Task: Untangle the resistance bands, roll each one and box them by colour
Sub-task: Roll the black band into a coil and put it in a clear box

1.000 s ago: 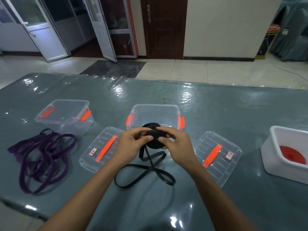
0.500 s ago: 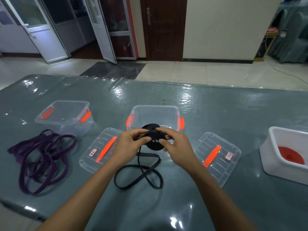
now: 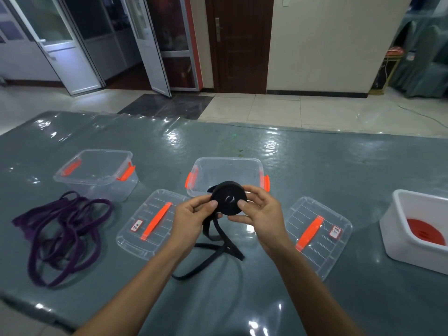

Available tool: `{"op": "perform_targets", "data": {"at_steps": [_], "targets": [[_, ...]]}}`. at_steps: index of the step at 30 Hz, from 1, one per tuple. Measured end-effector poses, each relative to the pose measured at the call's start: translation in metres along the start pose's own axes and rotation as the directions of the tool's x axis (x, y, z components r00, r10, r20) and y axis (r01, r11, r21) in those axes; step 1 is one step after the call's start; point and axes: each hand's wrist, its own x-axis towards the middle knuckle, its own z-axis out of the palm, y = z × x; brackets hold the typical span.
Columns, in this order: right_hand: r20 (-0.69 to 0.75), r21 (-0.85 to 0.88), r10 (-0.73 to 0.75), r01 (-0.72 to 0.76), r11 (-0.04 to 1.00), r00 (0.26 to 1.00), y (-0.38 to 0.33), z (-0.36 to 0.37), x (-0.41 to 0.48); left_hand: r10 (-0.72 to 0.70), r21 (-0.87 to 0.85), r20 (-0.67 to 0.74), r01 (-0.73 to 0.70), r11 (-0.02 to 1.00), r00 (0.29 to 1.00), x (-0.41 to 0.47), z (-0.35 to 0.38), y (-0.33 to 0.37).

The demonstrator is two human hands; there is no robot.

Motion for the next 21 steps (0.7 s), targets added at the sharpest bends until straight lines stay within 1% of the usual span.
{"op": "perform_targets", "data": {"at_steps": [4,6,7,8,9,10,11,12,13,14,15,16,19,21], "targets": [[-0.008,0.045,0.018,-0.018,0.999,1.000,0.006,0.002,-0.003,0.001,0.001,0.036,-0.001,1.000,0.999,-0.001,0.000,0.003],[-0.007,0.051,0.036,-0.036,0.998,0.999,0.011,0.003,-0.004,-0.002,0.012,0.027,0.002,1.000,1.000,0.001,-0.001,0.006],[-0.007,0.014,0.030,-0.030,0.999,1.000,0.012,0.005,-0.004,-0.004,0.027,0.022,0.004,1.000,1.000,0.002,-0.003,0.007],[-0.012,-0.097,-0.014,0.013,0.995,1.000,0.012,0.004,-0.004,-0.002,0.055,0.024,0.000,0.998,1.000,0.003,-0.004,0.008],[-0.002,-0.277,-0.106,0.101,0.955,0.994,0.010,0.003,-0.003,0.006,0.091,0.037,-0.009,0.996,0.999,0.004,-0.006,0.009],[0.053,-0.475,-0.217,0.216,0.853,0.975,0.008,0.000,-0.003,0.016,0.138,0.057,-0.024,0.990,0.998,0.005,-0.008,0.010],[0.158,-0.614,-0.306,0.336,0.714,0.939,0.006,-0.003,-0.002,0.025,0.188,0.082,-0.040,0.981,0.996,0.005,-0.010,0.011],[0.277,-0.685,-0.346,0.437,0.583,0.897,0.003,-0.006,-0.002,0.030,0.237,0.108,-0.055,0.970,0.994,0.005,-0.011,0.013],[0.374,-0.718,-0.334,0.498,0.486,0.865,0.001,-0.008,-0.001,0.032,0.276,0.135,-0.069,0.959,0.990,0.005,-0.011,0.014],[0.436,-0.742,-0.297,0.526,0.416,0.850,-0.001,-0.009,-0.001,0.031,0.307,0.158,-0.079,0.948,0.987,0.004,-0.011,0.015],[0.463,-0.763,-0.258,0.530,0.370,0.848,-0.003,-0.010,-0.001,0.026,0.333,0.176,-0.085,0.939,0.984,0.003,-0.010,0.017],[0.476,-0.776,-0.230,0.528,0.345,0.849,-0.004,-0.010,-0.001,0.024,0.354,0.188,-0.091,0.931,0.982,0.003,-0.010,0.018],[0.501,-0.792,-0.166,0.527,0.308,0.849,-0.005,-0.012,-0.001,0.030,0.389,0.230,-0.120,0.913,0.973,-0.001,-0.007,0.022],[0.505,-0.795,-0.131,0.519,0.314,0.853,-0.006,-0.012,0.001,0.033,0.397,0.248,-0.133,0.908,0.968,-0.003,-0.005,0.023]]}}
